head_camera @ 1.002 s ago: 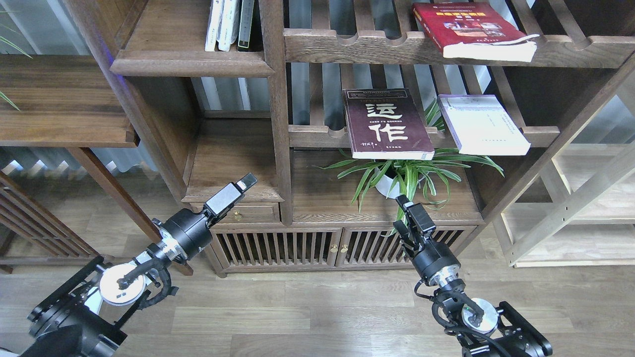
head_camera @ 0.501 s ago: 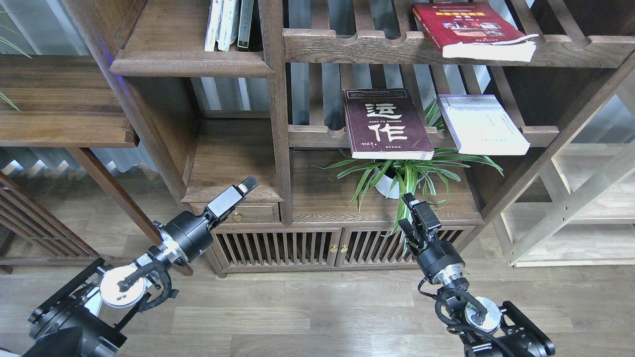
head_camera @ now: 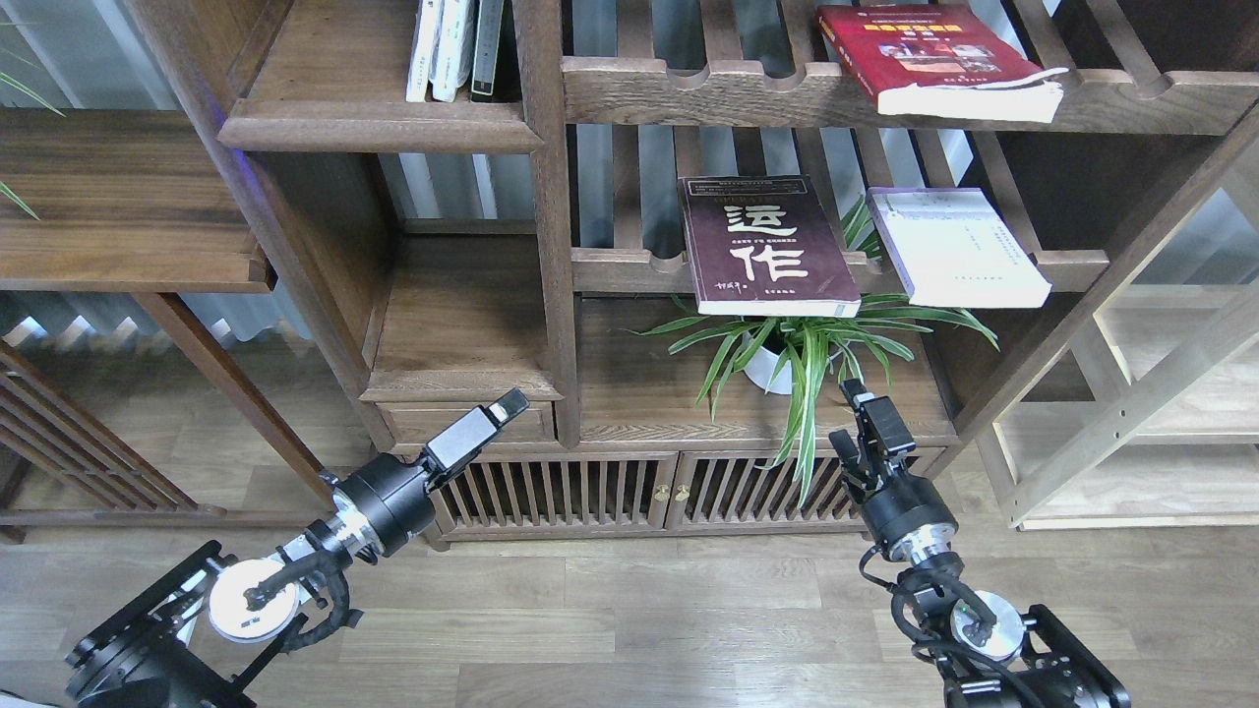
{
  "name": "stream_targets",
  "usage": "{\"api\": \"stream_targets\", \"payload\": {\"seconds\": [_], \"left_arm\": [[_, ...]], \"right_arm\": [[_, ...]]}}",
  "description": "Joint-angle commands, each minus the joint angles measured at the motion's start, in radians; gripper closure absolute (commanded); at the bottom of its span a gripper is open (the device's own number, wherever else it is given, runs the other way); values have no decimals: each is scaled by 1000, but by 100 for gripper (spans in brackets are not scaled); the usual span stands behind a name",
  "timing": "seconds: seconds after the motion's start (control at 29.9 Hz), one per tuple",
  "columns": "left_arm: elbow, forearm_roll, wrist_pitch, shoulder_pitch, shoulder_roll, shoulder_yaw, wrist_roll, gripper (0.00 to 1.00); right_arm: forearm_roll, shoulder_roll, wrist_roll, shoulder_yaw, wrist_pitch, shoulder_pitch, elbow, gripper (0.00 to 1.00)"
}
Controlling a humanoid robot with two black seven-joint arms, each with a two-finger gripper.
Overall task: Organize books on shelf
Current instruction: 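Raise the right gripper toward the white book on the middle shelf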
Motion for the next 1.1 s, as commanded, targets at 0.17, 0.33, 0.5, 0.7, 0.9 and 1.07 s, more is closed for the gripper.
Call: {"api": "stream_targets", "payload": {"seconds": [0.17, 0.33, 0.5, 0.7, 0.9, 1.07], "left_arm": [[0, 0, 0, 0, 4, -5, 4, 1], [0, -1, 0, 4, -2, 1, -1, 1], [3, -9, 0, 7, -5, -11, -7, 1], [7, -38, 0, 11, -5, -13, -7, 1], [17, -39, 0, 23, -5, -8, -5, 1], [17, -39, 0, 31, -4, -6, -7, 1]], "right_arm": [[5, 8, 6, 7, 0, 0, -2, 0], [5, 8, 17, 7, 0, 6, -5, 0], [5, 7, 17, 7, 0, 0, -6, 0], [5, 10, 17, 5, 0, -12, -6, 0], [5, 22, 15, 1, 0, -26, -6, 0], [5, 24, 15, -1, 0, -25, -6, 0]]}}
